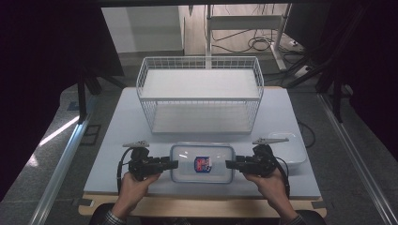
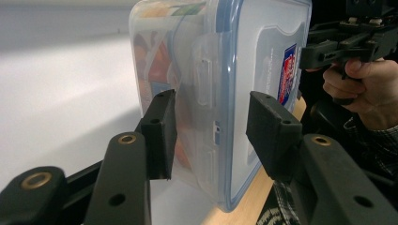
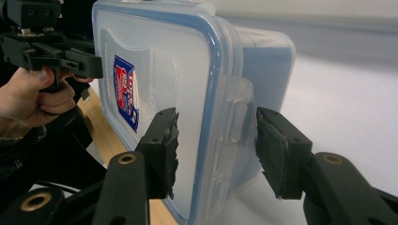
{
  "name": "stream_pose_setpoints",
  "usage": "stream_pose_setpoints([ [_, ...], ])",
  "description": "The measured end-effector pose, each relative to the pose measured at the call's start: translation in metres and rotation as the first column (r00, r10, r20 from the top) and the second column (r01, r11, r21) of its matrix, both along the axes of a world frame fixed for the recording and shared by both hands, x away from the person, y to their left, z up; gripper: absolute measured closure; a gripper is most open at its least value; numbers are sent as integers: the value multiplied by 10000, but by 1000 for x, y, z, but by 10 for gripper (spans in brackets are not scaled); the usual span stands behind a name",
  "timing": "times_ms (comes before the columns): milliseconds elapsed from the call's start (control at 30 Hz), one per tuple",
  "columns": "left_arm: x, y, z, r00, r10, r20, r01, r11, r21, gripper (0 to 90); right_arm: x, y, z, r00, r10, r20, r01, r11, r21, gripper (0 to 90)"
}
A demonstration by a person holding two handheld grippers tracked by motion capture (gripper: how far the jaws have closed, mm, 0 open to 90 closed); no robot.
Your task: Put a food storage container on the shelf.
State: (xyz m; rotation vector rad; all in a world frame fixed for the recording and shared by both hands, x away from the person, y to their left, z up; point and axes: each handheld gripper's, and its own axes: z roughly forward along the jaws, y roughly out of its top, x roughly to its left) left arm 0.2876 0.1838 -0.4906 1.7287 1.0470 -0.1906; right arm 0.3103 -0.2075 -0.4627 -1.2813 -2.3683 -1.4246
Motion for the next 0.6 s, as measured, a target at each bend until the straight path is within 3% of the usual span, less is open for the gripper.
stream_pose_setpoints([
  [200,6,0,18,9990,89,443,-93,9999,82,540,7,-1,14,9996,31,292,-37,9997,230,508],
  [367,12,2,44,9951,249,953,-271,9994,219,540,16,0,28,9985,85,535,-112,9986,509,508],
  [400,14,3,54,9936,279,1094,-311,9991,273,539,20,0,34,9978,119,652,-159,9980,608,509],
  [433,14,3,54,9936,279,1094,-311,9991,273,539,20,0,34,9978,119,652,-159,9980,608,509],
  [600,23,5,81,9869,418,1556,-458,9987,223,538,29,3,58,9934,104,1138,-191,9970,756,509],
])
